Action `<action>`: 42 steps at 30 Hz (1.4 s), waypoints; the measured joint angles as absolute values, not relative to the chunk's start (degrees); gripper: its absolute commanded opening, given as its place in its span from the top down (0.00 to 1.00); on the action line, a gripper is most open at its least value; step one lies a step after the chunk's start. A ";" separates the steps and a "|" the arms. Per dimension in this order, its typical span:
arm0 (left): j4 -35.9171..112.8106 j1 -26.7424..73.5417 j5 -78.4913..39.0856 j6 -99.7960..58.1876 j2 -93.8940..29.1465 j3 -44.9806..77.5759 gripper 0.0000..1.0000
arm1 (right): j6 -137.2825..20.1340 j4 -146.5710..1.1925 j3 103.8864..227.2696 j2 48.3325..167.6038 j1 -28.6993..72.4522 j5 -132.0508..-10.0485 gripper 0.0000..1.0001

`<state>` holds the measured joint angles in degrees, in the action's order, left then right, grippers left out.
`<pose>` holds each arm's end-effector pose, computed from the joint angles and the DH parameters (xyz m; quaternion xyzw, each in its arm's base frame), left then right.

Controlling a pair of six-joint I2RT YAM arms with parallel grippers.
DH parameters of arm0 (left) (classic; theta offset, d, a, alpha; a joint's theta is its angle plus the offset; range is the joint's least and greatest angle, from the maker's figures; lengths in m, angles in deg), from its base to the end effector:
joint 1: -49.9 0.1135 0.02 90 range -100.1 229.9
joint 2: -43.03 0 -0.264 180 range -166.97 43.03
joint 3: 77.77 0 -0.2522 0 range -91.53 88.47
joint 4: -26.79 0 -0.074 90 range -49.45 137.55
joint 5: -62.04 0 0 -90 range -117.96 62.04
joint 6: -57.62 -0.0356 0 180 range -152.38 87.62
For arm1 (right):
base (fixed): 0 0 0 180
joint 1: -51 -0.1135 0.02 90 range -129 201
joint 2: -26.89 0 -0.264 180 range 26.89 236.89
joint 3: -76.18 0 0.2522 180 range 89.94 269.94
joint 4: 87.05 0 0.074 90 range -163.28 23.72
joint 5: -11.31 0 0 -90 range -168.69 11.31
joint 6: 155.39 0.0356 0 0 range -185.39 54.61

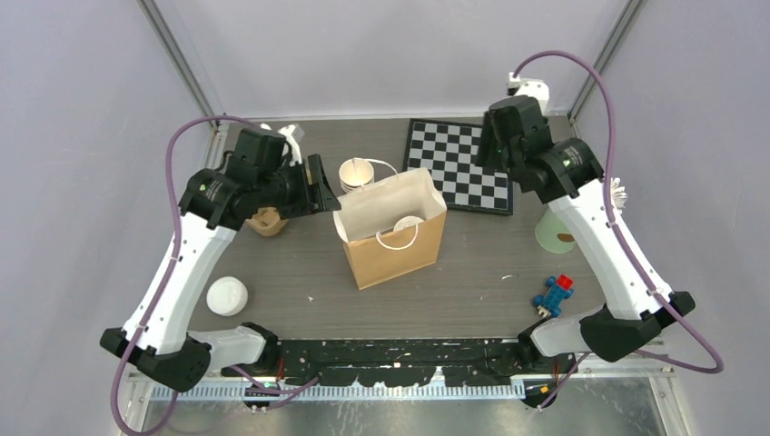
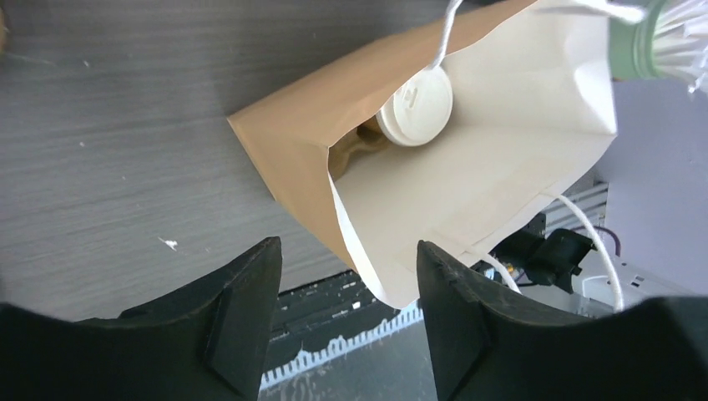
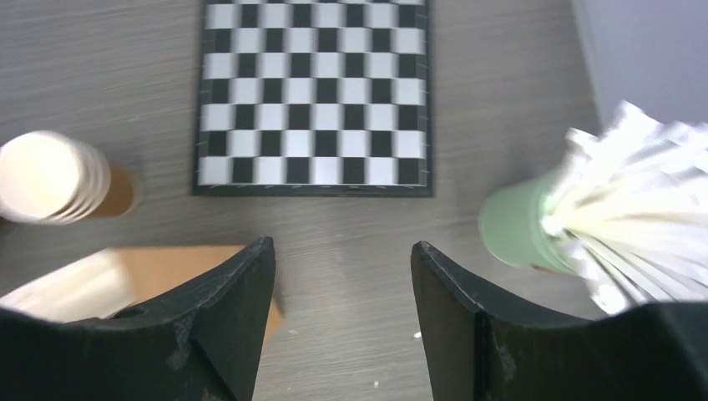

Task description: Pack the takeout coffee

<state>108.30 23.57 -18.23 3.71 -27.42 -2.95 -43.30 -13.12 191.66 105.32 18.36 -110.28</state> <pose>0.1888 -0.1001 0.4265 -0.0477 0.9257 -0.2576 0.2730 0.2221 0.1201 0.4615 0.0421 0.8682 -0.0185 0.4940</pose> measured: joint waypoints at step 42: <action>106.81 23.57 -29.57 -12.48 -15.05 3.54 0.00 | -55.83 -6.19 180.22 119.03 46.77 -110.81 0.54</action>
<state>106.81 23.57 -29.57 -12.48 -15.05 3.54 -55.83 -6.19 180.22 119.03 46.77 -110.81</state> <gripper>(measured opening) 0.996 0.464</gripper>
